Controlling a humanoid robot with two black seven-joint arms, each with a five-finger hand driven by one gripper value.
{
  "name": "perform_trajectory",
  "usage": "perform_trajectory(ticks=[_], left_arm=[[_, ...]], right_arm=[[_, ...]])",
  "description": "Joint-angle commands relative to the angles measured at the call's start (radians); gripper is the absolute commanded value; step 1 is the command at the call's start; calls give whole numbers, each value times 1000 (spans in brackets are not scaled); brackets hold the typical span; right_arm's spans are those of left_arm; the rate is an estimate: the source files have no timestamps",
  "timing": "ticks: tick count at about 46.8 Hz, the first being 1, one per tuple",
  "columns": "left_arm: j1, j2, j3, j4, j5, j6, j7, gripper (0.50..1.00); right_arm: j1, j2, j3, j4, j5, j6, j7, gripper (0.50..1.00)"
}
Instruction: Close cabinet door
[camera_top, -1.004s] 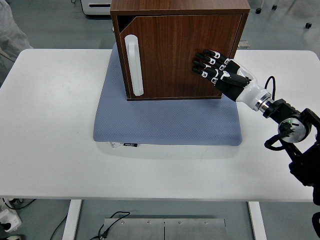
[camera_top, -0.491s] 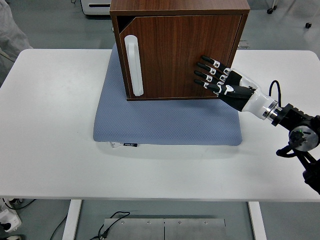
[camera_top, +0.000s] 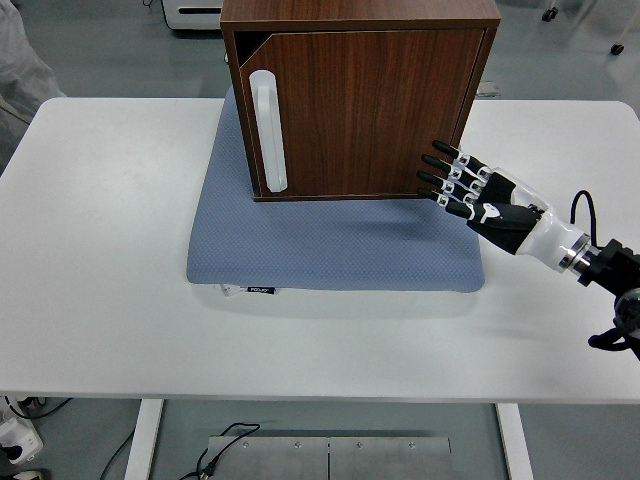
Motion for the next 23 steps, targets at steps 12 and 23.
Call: perform_trajectory(ticks=[12,23], left_arm=[[0,0,2,0,0,0,0,1000],[0,0,2,0,-2,0,0,1000]], right_arm=[[-97,-7,144,-7,2,0,0,1000],[-122,5,243,-52,5,0,4,1000]])
